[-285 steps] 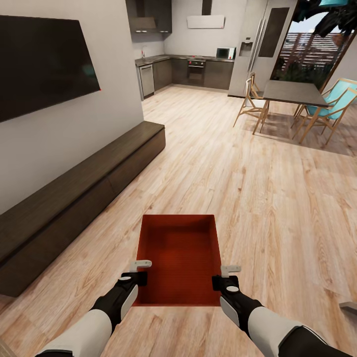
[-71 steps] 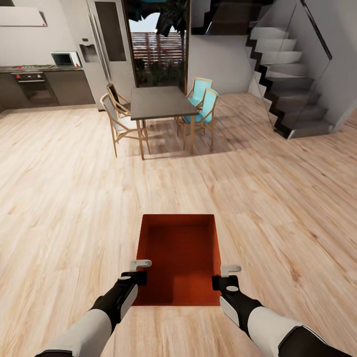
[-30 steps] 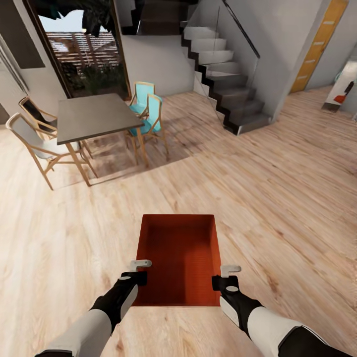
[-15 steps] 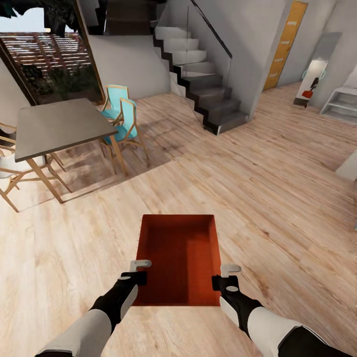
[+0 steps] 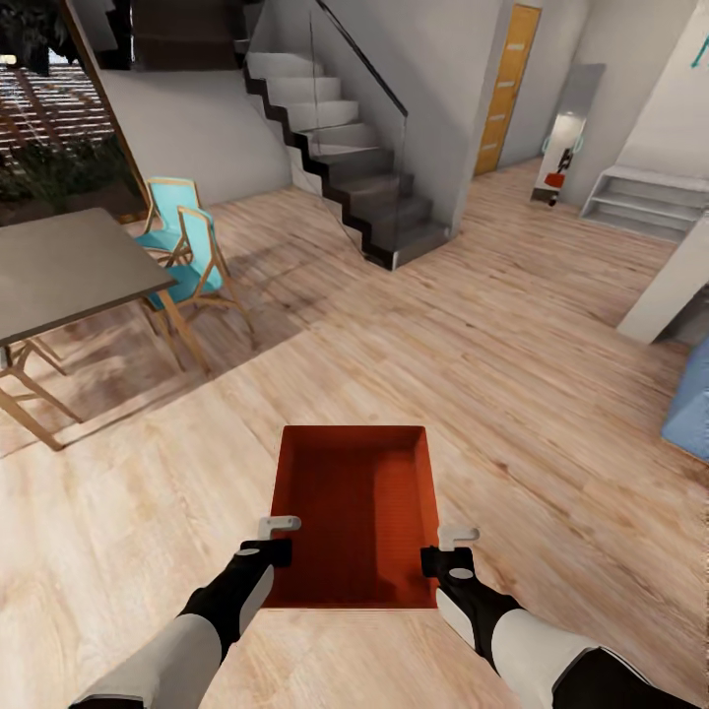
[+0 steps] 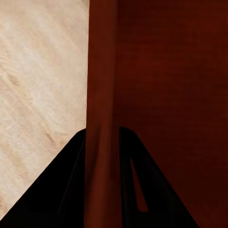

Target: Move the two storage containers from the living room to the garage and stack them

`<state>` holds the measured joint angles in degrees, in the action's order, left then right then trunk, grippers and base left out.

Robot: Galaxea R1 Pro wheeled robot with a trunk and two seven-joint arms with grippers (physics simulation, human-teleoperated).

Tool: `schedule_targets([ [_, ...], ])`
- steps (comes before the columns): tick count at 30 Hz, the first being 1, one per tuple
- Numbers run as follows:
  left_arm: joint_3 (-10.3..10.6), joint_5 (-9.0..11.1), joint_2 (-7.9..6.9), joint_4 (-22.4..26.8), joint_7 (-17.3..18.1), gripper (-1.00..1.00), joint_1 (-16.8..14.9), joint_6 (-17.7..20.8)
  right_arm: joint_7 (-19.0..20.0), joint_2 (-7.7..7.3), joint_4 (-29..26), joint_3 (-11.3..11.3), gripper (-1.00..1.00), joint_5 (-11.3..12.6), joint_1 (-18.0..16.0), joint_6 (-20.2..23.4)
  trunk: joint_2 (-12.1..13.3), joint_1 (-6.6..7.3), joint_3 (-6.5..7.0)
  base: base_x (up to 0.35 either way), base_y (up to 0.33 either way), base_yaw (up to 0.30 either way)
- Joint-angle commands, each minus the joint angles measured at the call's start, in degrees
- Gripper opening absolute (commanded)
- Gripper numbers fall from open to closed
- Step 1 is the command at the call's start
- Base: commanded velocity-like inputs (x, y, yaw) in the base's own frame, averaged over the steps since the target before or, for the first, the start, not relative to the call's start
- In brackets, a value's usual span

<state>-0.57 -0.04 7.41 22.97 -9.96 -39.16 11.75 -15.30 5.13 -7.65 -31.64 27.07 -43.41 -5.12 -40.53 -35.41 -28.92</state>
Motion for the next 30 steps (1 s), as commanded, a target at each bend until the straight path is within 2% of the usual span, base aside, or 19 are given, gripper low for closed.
schedule_targets([
  [1, -0.49, 0.22, -0.64, 3.66, -0.24, -1.0, -0.04, 0.38, 0.02, -0.03, 2.2, -1.56, -1.0, 0.79, -0.01, -0.07, -0.05, -0.04, -0.06, 0.322, 0.0, -0.254],
  [30, -0.55, 0.13, -0.64, 3.66, -0.24, -1.0, -0.04, 0.29, 0.03, 0.0, 2.21, -1.57, -1.0, 0.79, -0.01, -0.07, -0.05, -0.04, -0.06, 0.322, 0.0, -0.254],
])
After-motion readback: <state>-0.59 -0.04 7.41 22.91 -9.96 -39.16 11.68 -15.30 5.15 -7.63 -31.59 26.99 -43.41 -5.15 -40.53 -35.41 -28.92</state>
